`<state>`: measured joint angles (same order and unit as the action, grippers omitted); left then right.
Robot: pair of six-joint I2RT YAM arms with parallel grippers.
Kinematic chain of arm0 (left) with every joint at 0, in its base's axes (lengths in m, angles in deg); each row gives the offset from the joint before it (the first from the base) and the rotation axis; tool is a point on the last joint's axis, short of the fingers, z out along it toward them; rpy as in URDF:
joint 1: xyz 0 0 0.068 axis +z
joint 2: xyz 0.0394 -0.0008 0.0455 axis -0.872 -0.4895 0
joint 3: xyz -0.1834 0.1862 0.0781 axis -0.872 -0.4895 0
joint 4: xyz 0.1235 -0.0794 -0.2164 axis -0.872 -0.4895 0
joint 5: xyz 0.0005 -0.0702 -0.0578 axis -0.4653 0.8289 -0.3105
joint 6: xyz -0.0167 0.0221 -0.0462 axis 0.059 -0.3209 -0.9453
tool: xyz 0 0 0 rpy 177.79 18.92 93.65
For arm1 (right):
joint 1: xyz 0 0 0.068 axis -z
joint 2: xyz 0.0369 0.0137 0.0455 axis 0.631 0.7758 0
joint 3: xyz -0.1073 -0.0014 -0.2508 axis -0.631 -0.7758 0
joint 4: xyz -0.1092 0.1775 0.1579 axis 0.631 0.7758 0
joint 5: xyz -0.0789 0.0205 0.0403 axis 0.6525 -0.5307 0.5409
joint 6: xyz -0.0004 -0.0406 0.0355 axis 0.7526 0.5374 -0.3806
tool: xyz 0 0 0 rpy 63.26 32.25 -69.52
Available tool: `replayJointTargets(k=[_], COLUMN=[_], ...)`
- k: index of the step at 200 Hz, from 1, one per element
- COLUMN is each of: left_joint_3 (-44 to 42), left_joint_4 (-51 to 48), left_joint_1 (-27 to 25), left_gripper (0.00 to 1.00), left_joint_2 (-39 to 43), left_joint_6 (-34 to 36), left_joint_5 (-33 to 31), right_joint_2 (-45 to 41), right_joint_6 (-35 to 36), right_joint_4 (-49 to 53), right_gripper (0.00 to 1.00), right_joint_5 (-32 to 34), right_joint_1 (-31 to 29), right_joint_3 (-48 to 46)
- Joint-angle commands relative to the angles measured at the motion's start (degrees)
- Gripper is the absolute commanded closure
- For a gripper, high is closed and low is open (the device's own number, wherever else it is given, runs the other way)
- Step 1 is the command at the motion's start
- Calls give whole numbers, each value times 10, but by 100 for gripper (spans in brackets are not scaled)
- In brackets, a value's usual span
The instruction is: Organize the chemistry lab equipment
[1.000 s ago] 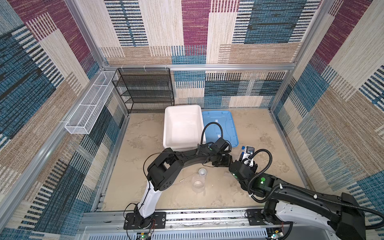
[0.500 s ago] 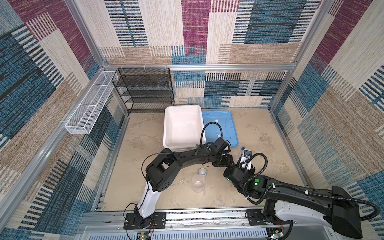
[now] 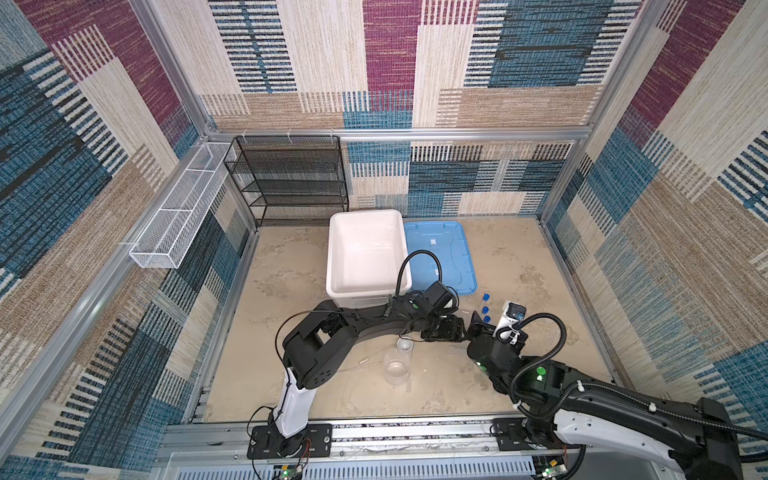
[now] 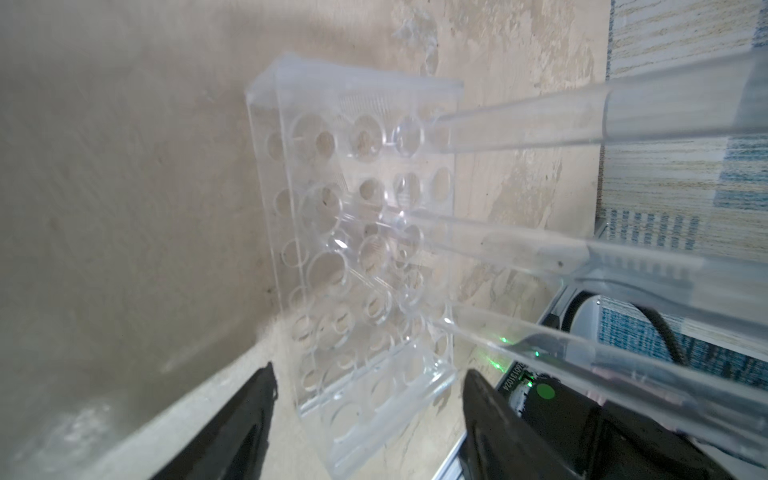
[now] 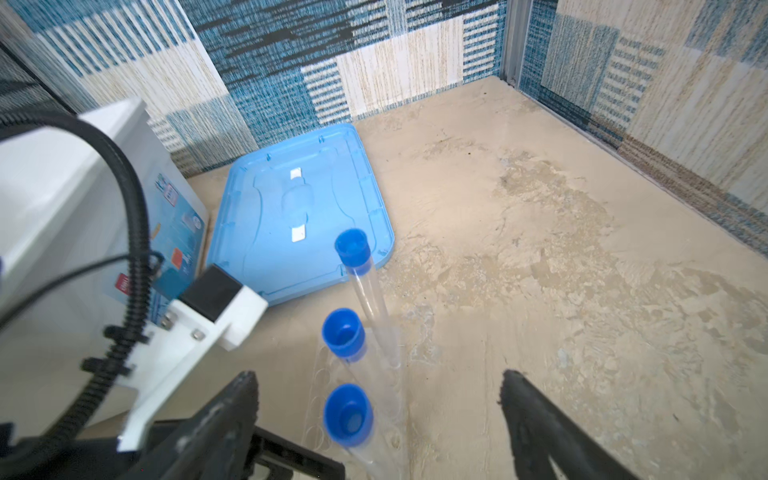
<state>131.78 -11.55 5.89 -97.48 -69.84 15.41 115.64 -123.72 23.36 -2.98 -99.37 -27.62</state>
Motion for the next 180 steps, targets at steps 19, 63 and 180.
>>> replayJointTargets(k=[19,63,180], left_joint_3=[-7,9,73], left_joint_4=[37,40,48], left_joint_1=[-8,-22,-38], left_gripper=[23,23,23], left_joint_2=[0,-11,-66], left_joint_6=[-41,-52,-76], left_joint_5=[25,24,31], right_joint_2=[-89,-157,-75], right_joint_6=[2,88,269], right_joint_4=[24,6,-80], right_gripper=[0,1,0], right_joint_5=[-9,-33,-273], right_joint_1=[4,37,212], right_joint_3=[-6,33,133])
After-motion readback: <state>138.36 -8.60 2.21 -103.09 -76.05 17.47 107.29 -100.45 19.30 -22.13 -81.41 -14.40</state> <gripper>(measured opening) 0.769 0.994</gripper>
